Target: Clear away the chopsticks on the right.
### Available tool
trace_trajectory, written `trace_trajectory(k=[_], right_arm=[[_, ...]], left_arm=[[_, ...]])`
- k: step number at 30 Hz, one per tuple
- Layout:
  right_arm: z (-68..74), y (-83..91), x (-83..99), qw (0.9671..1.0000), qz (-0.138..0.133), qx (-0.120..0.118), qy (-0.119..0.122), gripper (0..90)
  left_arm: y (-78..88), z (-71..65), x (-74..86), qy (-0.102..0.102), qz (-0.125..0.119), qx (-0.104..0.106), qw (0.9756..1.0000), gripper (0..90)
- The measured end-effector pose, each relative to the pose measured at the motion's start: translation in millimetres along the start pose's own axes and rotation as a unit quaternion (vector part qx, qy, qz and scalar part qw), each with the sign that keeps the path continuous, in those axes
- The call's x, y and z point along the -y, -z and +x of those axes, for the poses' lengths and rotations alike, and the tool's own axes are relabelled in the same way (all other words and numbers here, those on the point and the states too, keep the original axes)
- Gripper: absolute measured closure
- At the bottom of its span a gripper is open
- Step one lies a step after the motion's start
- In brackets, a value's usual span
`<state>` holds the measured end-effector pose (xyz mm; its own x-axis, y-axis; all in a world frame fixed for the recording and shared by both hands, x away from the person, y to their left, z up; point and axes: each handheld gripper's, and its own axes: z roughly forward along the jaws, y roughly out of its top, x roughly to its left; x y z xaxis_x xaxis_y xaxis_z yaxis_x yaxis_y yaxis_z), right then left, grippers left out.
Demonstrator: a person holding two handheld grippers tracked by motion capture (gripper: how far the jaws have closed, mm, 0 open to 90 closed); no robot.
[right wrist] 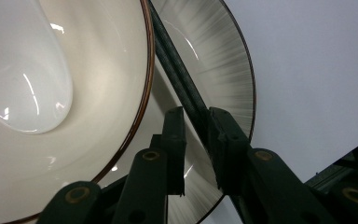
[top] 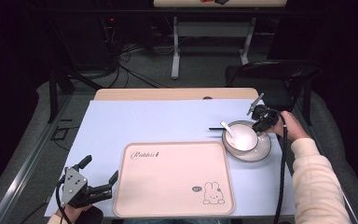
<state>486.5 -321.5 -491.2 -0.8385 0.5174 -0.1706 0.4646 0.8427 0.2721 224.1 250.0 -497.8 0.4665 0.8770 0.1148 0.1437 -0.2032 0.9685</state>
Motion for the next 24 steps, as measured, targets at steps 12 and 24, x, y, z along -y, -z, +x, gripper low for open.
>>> trace_trajectory(k=[12,24], right_arm=[[2.6,1.0,4.6,0.9998,0.009,0.0,0.02,75.4],[0.7,-3.0,-2.9,0.9992,0.003,0.02,0.034,73.5]], left_arm=[[-0.2,-0.1,-0.1,-0.001,0.002,-0.002,1.0,2.2],[-0.3,-0.2,-0.2,-0.003,0.004,-0.001,1.0,2.2]])
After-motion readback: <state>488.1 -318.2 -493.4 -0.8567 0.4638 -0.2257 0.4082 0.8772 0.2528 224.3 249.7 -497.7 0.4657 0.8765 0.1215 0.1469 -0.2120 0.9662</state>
